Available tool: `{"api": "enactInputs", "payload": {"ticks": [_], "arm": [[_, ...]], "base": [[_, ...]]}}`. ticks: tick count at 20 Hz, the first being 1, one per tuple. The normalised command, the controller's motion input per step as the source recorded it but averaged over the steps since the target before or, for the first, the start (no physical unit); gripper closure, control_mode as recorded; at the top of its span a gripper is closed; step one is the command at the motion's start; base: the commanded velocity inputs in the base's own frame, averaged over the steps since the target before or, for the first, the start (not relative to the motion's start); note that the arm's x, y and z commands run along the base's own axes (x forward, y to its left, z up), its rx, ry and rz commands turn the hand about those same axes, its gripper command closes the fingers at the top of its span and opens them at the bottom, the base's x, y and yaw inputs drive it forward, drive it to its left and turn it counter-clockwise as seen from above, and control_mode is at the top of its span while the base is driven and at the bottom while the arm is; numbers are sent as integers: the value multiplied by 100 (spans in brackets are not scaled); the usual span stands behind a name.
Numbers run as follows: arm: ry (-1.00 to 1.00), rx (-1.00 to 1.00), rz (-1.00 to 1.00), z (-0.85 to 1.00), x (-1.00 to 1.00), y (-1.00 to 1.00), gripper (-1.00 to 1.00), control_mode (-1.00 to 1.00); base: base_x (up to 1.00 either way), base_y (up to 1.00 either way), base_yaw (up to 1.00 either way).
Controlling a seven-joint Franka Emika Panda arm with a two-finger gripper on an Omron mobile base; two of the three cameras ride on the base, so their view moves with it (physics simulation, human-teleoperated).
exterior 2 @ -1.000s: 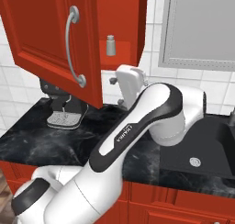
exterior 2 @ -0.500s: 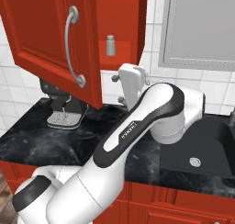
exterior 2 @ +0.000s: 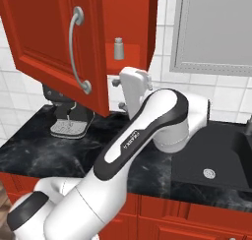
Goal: Move the mustard and shaker from the cabinet to the dining counter.
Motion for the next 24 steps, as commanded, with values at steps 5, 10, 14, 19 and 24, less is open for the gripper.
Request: {"api": "enactInputs", "payload": {"ticks": [5, 10, 14, 19, 24], "arm": [[0, 1, 0, 9, -17, 16, -100, -100], [-3, 0, 0, 23, -64, 12, -100, -100], [-7, 0, 0, 22, -81, 30, -100, -100], [-9, 0, 2, 10, -82, 80, -100, -100], [-11, -2, 0, 2, -80, 100, -100, -100]], "base": [[0, 0, 0], [0, 0, 0], [0, 0, 0], [0, 0, 0], [0, 0, 0]]}}
